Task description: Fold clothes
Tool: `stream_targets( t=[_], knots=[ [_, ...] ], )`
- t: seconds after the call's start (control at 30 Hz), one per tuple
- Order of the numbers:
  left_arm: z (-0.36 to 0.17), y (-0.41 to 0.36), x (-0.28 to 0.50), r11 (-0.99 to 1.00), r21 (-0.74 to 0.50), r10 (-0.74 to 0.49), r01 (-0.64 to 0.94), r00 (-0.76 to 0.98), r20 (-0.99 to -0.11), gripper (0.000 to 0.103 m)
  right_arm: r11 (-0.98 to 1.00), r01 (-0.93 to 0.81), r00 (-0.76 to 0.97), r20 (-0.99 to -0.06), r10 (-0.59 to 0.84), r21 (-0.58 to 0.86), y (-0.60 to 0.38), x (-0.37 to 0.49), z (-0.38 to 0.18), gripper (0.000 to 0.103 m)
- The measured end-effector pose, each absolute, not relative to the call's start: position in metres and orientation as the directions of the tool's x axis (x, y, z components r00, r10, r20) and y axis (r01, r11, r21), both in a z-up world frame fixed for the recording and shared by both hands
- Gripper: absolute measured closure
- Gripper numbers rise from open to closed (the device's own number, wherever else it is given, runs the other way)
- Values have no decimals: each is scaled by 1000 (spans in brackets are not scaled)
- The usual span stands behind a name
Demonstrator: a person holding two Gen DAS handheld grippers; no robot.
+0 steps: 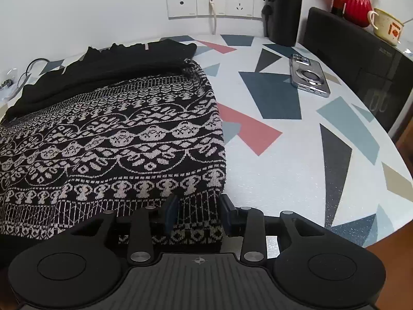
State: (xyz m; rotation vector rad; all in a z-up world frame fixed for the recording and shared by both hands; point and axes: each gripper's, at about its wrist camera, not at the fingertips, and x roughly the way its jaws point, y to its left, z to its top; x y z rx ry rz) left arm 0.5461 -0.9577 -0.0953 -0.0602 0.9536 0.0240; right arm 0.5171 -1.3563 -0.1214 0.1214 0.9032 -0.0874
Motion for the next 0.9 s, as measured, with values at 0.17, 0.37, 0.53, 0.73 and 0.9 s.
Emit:
stream_targets(
  t=[0.17,0.37,0.53,0.73,0.9],
  knots=[
    [-97,-955,554,999,-31,-1,-43,577,-816,29,986,153,614,-788,-41,67,-1356,518,-122,64],
    [-97,-947,547,998,-51,-29,-21,584,-811,31,983,159,614,-789,-26,92,-1364,507,-121,59],
    [-93,-943,536,994,-111,-84,-9,590,-803,77,984,142,626,-780,-4,109,-1360,500,-121,74],
    [-86,-936,530,980,-189,-120,-56,589,-799,93,978,139,613,-789,36,153,-1354,508,-119,93],
    [-81,-931,525,970,-223,-120,-96,606,-786,94,955,180,612,-787,79,236,-1369,507,-115,94]
  ],
)
